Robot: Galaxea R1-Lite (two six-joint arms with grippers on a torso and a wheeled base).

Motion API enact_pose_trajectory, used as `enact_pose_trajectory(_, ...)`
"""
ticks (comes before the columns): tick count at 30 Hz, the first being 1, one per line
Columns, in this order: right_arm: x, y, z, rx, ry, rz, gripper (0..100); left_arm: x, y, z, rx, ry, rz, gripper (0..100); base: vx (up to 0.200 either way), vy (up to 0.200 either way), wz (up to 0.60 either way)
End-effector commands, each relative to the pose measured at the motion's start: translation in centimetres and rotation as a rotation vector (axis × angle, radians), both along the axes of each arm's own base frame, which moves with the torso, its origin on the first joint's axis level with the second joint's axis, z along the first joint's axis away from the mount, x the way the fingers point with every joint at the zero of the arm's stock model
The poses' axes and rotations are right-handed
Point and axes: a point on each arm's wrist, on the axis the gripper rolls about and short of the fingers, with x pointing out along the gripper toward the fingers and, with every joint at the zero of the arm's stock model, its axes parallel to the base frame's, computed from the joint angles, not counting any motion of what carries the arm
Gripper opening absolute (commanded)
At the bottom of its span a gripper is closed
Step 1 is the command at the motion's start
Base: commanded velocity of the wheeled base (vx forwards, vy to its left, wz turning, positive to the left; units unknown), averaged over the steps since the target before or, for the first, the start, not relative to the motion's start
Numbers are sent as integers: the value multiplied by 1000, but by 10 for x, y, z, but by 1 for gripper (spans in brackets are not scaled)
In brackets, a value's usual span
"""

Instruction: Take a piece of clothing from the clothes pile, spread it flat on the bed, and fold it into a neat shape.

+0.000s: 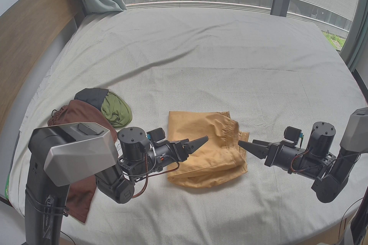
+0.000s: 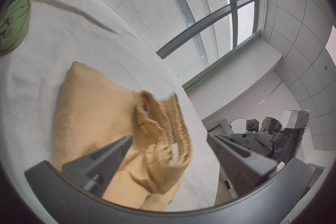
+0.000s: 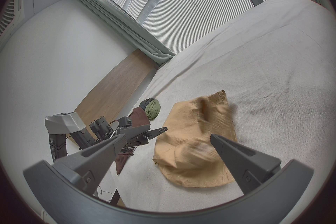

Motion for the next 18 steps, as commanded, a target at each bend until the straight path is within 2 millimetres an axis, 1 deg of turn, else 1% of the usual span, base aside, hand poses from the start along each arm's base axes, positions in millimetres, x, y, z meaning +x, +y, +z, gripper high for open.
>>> enact_pose_trajectory(1, 0, 0, -1, -2, 5, 2, 100, -1, 5, 3, -6, -14, 20, 100, 0, 0, 0)
enact_pose_trajectory(8, -2, 2, -3, -5, 14, 9, 100, -8, 23, 14, -5, -26, 48, 100, 0, 0, 0)
enact_pose_trajectory(13, -3, 3, -4, -6, 17, 14, 100, -14, 39, 23, 36, -59, 73, 100, 0, 0, 0)
enact_pose_trajectory(16, -4, 6, -9, -14, 38, 25, 100, -17, 48, 22, 70, -71, 88, 100, 0, 0, 0)
enact_pose_trajectory(18, -5, 12, -16, -24, 59, 46, 100, -19, 56, 23, 88, -79, 102, 100, 0, 0, 0)
